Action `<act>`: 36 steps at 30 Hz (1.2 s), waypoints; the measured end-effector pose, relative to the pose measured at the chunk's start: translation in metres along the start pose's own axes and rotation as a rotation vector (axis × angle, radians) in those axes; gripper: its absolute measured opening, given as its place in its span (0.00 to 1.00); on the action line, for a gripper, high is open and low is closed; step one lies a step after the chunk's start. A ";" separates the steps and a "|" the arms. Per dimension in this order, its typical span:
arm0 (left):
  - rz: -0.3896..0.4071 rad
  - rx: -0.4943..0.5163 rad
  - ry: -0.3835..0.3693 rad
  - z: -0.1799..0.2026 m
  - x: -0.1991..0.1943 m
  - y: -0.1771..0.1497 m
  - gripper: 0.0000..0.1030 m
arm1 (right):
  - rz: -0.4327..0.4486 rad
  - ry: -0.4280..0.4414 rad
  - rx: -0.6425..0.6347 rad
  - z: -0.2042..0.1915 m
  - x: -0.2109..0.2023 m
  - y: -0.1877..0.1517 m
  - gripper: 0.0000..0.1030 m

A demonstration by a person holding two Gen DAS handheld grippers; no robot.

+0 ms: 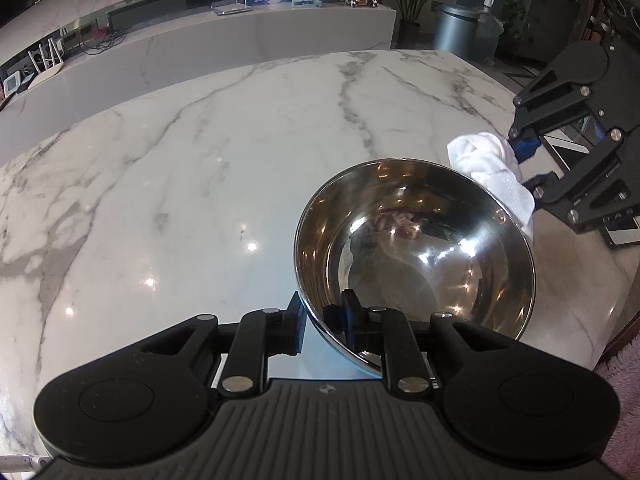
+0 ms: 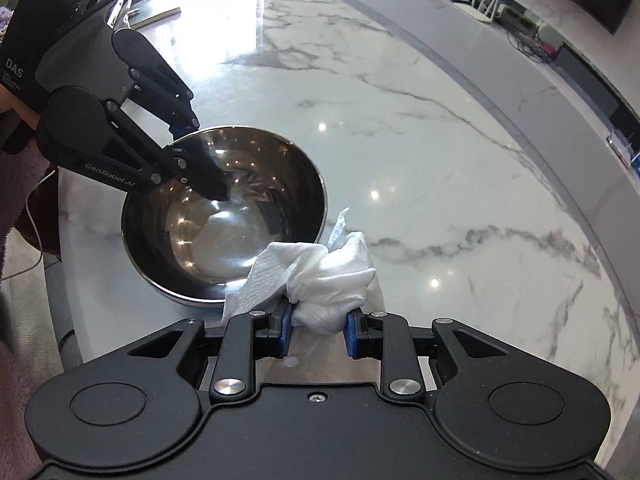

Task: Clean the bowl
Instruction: 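Tilt the bowl higher with the left gripper while the right-held cloth wipes its outside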

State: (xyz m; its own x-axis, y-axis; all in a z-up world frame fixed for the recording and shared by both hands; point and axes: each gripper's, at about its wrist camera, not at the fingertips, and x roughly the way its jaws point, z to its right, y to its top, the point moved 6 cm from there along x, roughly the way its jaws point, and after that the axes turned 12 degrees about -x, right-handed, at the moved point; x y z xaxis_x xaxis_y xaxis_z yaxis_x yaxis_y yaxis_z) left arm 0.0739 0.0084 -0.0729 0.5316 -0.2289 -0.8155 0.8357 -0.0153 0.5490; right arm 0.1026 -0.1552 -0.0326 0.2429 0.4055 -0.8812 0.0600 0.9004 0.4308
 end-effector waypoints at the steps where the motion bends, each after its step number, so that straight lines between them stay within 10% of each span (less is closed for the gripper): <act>1: 0.000 0.001 0.000 0.000 0.000 0.000 0.16 | 0.002 -0.001 -0.002 0.004 -0.001 0.002 0.23; 36: -0.005 0.034 0.007 0.004 -0.002 0.001 0.17 | -0.112 0.072 -0.149 -0.009 0.020 0.007 0.23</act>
State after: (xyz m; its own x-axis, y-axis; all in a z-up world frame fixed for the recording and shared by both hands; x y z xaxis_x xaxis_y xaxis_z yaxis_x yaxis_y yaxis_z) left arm 0.0732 0.0052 -0.0695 0.5282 -0.2214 -0.8197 0.8335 -0.0492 0.5504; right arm 0.0990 -0.1393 -0.0487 0.1722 0.3072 -0.9359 -0.0629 0.9516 0.3008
